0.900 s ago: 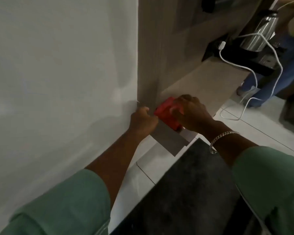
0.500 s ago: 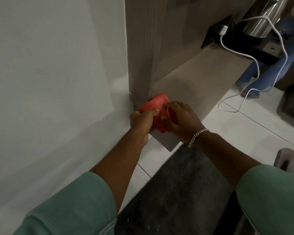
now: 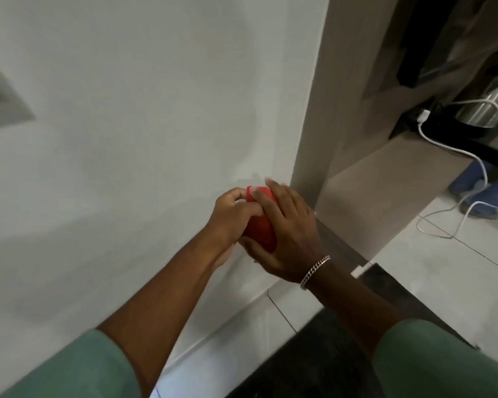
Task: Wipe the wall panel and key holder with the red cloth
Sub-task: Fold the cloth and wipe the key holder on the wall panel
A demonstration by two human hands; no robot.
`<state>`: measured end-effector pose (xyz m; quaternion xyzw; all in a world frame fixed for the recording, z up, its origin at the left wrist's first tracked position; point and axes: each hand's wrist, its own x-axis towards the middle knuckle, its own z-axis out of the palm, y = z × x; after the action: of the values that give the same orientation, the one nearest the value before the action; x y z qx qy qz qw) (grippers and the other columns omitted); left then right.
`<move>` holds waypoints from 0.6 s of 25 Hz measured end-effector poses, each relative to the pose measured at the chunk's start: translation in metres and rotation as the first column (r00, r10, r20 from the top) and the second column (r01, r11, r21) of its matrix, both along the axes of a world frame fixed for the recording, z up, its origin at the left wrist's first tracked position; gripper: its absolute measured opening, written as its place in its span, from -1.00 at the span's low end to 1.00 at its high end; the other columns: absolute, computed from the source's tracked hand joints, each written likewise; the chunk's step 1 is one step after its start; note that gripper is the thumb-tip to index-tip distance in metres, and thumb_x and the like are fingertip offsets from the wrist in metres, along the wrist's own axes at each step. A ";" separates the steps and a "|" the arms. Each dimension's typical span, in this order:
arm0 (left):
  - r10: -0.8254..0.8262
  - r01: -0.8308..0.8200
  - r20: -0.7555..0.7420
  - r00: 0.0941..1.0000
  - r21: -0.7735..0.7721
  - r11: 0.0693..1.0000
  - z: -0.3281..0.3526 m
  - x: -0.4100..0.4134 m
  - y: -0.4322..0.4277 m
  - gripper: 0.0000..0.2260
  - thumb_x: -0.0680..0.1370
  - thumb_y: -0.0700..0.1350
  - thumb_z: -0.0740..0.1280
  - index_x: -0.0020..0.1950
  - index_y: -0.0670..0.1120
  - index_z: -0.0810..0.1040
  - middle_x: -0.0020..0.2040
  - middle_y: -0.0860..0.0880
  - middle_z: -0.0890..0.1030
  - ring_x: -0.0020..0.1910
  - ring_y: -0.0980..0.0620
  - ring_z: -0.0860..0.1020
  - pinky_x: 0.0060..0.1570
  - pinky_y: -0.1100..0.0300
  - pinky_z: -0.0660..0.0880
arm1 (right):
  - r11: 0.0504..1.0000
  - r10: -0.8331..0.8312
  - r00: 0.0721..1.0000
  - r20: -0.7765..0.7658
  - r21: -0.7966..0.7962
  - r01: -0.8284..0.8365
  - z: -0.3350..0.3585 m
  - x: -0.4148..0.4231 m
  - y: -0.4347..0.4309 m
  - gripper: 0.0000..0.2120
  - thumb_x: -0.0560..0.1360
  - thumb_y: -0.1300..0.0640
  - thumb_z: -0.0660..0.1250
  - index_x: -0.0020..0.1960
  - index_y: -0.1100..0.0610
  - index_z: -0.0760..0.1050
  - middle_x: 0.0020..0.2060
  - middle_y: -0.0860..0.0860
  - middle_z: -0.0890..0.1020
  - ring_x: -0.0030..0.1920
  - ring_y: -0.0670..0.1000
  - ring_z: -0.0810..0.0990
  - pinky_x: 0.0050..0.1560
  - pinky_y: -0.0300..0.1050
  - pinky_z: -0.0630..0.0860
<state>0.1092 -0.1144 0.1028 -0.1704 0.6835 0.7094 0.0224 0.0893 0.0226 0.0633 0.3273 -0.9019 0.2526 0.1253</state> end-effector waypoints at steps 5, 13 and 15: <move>0.052 -0.068 -0.124 0.991 -0.132 0.989 0.089 0.094 -0.059 -0.62 0.33 -0.18 0.33 0.15 -0.06 0.55 0.09 -0.13 0.64 0.05 -0.13 0.62 -0.06 -0.03 0.66 | 0.966 0.114 0.980 -0.163 -0.210 -0.147 0.062 0.066 -0.076 -0.22 0.36 -0.10 0.44 0.50 0.01 0.24 0.50 0.20 0.35 0.41 0.28 0.40 0.29 0.17 0.49; 0.183 -0.454 -0.615 0.767 -0.318 0.833 0.214 0.277 -0.160 -0.60 0.48 -0.38 0.28 0.27 -0.07 0.54 0.09 -0.04 0.66 0.06 0.07 0.63 -0.04 0.25 0.59 | 0.780 0.245 0.859 -0.449 -0.435 -0.450 0.183 0.179 -0.213 -0.20 0.36 -0.03 0.55 0.49 0.02 0.24 0.47 0.19 0.38 0.41 0.23 0.42 0.38 -0.17 0.29; 0.174 -0.610 -0.764 0.621 -0.332 0.719 0.241 0.319 -0.188 -0.64 0.48 -0.33 0.28 0.24 -0.08 0.55 0.09 -0.10 0.65 0.08 0.00 0.63 0.13 0.11 0.59 | 0.694 0.231 0.802 -0.552 -0.484 -0.533 0.210 0.201 -0.244 -0.23 0.38 -0.03 0.52 0.48 0.06 0.25 0.46 0.22 0.38 0.42 0.23 0.41 0.45 -0.08 0.32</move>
<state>0.4282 -0.3027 0.3439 -0.0473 0.7598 0.4695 -0.4471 0.2907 -0.2212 0.2733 0.5023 -0.6219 0.4712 0.3726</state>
